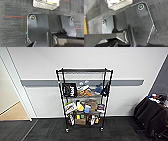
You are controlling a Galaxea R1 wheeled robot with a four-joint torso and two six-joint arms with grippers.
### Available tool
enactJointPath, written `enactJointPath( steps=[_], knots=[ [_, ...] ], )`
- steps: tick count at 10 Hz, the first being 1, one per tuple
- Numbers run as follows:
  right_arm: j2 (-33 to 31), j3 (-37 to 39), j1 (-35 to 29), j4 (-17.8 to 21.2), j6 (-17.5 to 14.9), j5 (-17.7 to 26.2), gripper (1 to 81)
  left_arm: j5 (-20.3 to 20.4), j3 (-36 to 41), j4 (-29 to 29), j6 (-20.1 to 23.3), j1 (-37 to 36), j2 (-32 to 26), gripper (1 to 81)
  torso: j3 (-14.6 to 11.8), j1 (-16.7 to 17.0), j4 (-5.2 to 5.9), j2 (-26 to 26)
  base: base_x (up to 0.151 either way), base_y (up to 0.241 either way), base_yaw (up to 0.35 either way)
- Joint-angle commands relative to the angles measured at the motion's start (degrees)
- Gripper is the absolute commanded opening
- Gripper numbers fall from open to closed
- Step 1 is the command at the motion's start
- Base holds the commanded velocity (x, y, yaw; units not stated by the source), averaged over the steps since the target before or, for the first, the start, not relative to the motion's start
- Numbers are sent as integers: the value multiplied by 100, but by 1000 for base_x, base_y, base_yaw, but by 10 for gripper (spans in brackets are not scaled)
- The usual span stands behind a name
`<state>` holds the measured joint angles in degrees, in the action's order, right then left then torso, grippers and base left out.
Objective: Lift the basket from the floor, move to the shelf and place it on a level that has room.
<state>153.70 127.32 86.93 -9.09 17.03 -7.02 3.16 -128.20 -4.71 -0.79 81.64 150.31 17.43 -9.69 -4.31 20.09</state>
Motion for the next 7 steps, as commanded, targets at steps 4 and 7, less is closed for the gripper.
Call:
enactJointPath(
  steps=[4, 7],
  knots=[
    [-153, -121, -496, 13, 20, 342, 811, -562, -30, -338, -17, -671, -150, 811, 662, -669, 0, 1047, 0, 0, 0],
    [-179, -165, -663, 31, 28, 359, 811, -597, -30, -417, -26, -794, -176, 811, 1182, -1025, 0, 1605, 0, 0, 0]
  ],
)
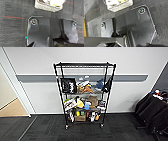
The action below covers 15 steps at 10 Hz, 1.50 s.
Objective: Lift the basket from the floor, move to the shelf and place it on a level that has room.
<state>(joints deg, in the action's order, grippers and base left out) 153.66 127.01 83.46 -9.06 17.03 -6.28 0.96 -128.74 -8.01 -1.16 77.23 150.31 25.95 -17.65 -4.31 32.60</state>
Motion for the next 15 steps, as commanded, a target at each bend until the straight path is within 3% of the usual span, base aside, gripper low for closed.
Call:
enactJointPath(
  steps=[1, 3, 5, 13, 15],
  knots=[
    [-175, -134, -368, 27, 28, 285, 811, -578, 16, -165, 10, -449, -185, 811, -11, -361, 0, 560, 0, 0, 0],
    [-167, -125, -465, 27, 28, 285, 811, -641, 25, -315, 10, -625, -167, 811, 256, -566, 0, 870, 0, 0, 0],
    [-175, -99, -553, 185, 28, 294, 811, -861, 25, -368, 10, -775, -132, 811, 328, -765, 0, 1183, 0, 0, 0],
    [-184, -81, -1247, 282, 37, 856, 811, -1081, 16, -377, 2, -1205, -106, 811, 336, -1764, 0, 2763, 0, 0, 0],
    [-219, -73, -1528, 308, 37, 1067, 811, -1344, -46, -394, 2, -1433, -97, 811, 336, -2004, 0, 3143, 0, 0, 0]
  ],
)
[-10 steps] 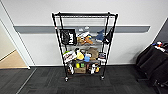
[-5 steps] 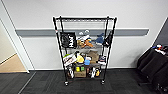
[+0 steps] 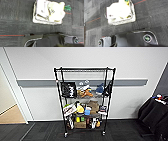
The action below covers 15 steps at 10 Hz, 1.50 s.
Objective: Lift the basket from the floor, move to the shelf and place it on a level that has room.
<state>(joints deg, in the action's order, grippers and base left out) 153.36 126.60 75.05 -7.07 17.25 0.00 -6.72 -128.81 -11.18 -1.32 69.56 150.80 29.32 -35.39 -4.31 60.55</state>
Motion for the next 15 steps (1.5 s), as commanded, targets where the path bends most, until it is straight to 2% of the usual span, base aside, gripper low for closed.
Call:
enactJointPath(
  steps=[1, 2, 4, 6, 11, 12, 13, 15],
  knots=[
    [-215, -31, -819, 180, 15, 527, 811, -646, -101, -77, 17, -781, -120, 811, 0, -357, 0, 549, 0, 0, 0],
    [-215, -22, -959, 215, 15, 615, 811, -743, -127, -112, 17, -895, -94, 811, 534, -486, 0, 757, 0, 0, 0],
    [-215, -22, -1145, 294, 15, 633, 811, -866, -154, -95, 17, -1036, -23, 811, 674, -664, 0, 1050, 0, 0, 0],
    [-198, 39, -1285, 452, 6, 755, 811, -954, -312, -113, 17, -1098, 74, 811, 996, -885, 0, 1393, 0, 0, 0],
    [-162, 48, -1653, 496, 6, 975, 811, -1086, -435, -183, 17, -1326, 162, 811, 1905, -1511, 0, 2367, 0, 0, 0],
    [-162, 30, -1734, 540, 6, 1028, 811, -1086, -435, -192, 17, -1378, 162, 811, 1563, -1639, 0, 2569, 0, 0, 0],
    [-154, 22, -1804, 575, 15, 1055, 811, -1121, -435, -200, 17, -1423, 162, 811, 1753, -1773, 0, 2772, 0, 0, 0],
    [-93, 48, -1918, 637, 7, 1099, 811, -1192, -435, -200, 17, -1510, 197, 811, 1891, -1952, 0, 3043, 0, 0, 0]
  ],
)
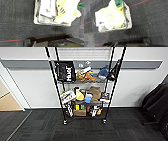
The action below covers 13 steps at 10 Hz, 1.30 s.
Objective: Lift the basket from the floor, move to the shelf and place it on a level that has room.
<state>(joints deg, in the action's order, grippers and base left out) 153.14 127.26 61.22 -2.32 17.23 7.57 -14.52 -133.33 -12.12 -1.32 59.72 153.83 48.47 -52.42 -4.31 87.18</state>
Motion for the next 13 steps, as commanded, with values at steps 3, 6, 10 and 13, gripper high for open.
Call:
enactJointPath(
  steps=[3, 6, 10, 13],
  knots=[
    [61, 43, -667, 170, 18, 445, 811, -420, 9, -176, 0, -658, -46, 811, 2, -594, 0, 927, 0, 0, 0],
    [394, 474, -869, 179, 17, 736, 811, -621, -420, -221, 8, -790, 164, 811, 4, -959, 0, 1510, 0, 0, 0],
    [431, 491, -1019, 179, 17, 825, 811, -719, -624, -282, 9, -940, 280, 811, 682, -1394, 0, 2216, 0, 0, 0],
    [448, 474, -1133, 188, 18, 825, 811, -798, -616, -300, 0, -1089, 306, 811, 1188, -1737, 0, 2758, 0, 0, 0]
  ],
)
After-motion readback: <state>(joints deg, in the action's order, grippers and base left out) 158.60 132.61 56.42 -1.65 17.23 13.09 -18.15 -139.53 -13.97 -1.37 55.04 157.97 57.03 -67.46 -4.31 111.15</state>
